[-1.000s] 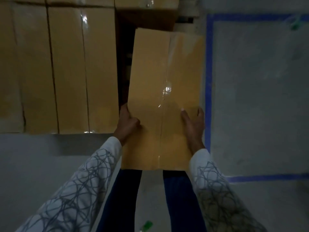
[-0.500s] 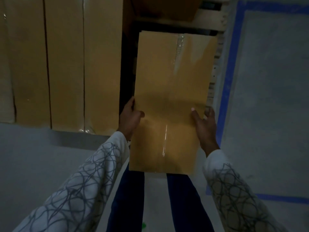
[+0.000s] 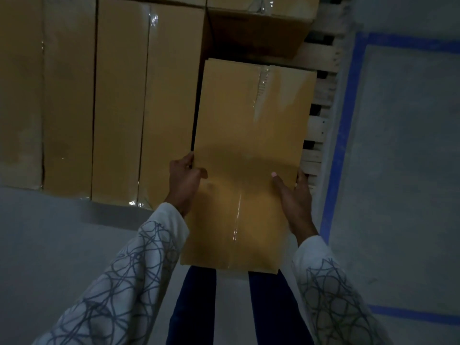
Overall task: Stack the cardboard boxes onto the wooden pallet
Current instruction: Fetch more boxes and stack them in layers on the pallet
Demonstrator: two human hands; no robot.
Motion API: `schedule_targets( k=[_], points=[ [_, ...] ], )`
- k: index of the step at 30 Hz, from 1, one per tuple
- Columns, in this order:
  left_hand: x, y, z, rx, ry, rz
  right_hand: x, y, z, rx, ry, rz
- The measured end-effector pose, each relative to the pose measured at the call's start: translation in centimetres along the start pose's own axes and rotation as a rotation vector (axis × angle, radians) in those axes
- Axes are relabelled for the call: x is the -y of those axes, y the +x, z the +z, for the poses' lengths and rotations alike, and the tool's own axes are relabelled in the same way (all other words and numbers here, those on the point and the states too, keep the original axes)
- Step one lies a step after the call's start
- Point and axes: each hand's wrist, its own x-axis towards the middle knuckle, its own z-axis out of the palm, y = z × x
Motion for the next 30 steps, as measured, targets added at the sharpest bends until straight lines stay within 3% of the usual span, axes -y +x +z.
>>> schedule_targets(
  k=[4, 7, 11, 15, 18, 21, 28, 30],
  points=[
    [3.2, 2.4, -0.2, -0.008, 0.113, -0.028, -0.8, 0.3, 1.0, 0.067, 0.023, 0.005],
    [3.7, -1.0, -0.2, -0.066, 0.2, -0.024, -1.8, 0.3, 1.1, 0.114, -0.026, 0.016],
    [7.1, -6.2, -0.8, -0.187, 0.034, -0.16, -3.2, -0.6, 0.6, 0.113, -0.118, 0.049],
    [12.3, -8.4, -1.9, -0.325, -0.072, -0.448, -5.1, -3.5, 0.8, 0.065, -0.16, 0.199],
    [15.3, -8.2, -2.7, -0.296, -0.201, -0.616, -7.2, -6.0, 1.4, -0.015, -0.127, 0.324],
    [14.9, -8.2, -2.9, -0.241, -0.354, -0.629, -8.5, -8.3, 2.0, -0.01, -0.076, 0.466],
    [15.4, -7.7, -3.0, -0.237, -0.328, -0.722, -9.5, -9.7, 2.2, 0.021, 0.121, 0.834],
    [15.4, -7.6, -3.1, -0.233, -0.383, -0.776, -10.4, -9.4, 2.1, 0.019, 0.173, 0.825]
  ],
)
